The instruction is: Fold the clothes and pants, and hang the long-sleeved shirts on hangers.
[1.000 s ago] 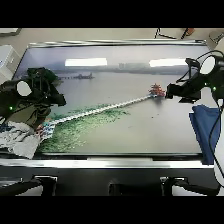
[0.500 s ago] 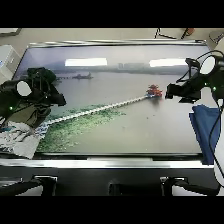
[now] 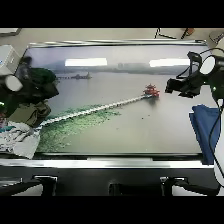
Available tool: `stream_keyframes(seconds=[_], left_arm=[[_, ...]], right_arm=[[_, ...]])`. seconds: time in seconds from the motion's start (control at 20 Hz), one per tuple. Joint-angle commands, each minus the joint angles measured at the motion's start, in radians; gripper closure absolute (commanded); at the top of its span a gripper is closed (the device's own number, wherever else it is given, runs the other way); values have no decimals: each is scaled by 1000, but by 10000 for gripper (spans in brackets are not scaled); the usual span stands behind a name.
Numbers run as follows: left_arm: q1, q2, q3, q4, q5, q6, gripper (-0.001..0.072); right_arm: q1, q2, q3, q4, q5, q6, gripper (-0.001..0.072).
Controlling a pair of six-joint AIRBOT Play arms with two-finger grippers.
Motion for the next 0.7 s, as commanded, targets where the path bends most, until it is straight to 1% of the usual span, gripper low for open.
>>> stream_keyframes(seconds=[0.0, 0.1, 0.15, 0.2, 0.25, 0.3, 0.35, 0.5, 0.65], left_arm=[[222, -14, 161, 36, -174, -107, -4], [410, -19, 175, 37, -458, -109, -4], [500, -16, 145, 36, -579, -93, -4], [569, -4, 97, 34, -642, -70, -5], [621, 23, 33, 29, -650, -55, -4], [657, 61, -43, 29, -616, -53, -5], [684, 110, -145, 29, -555, -53, -5], [713, 180, -406, 18, -414, -43, -5], [721, 175, -556, -86, -240, 37, -4]], right_arm=[[1, -1, 0, 0, -54, -1, 10], [1, -1, 0, 0, -45, -8, 11], [1, -1, -1, 0, -46, -8, 11], [1, -1, -1, 0, -46, -8, 22], [1, -2, -1, 0, -46, -8, 24], [1, -2, -2, 0, -45, -8, 24], [1, -2, -2, 1, -44, -8, 24], [1, -2, -2, 4, -34, -8, 24], [1, -2, -2, 4, 15, -7, 24]])
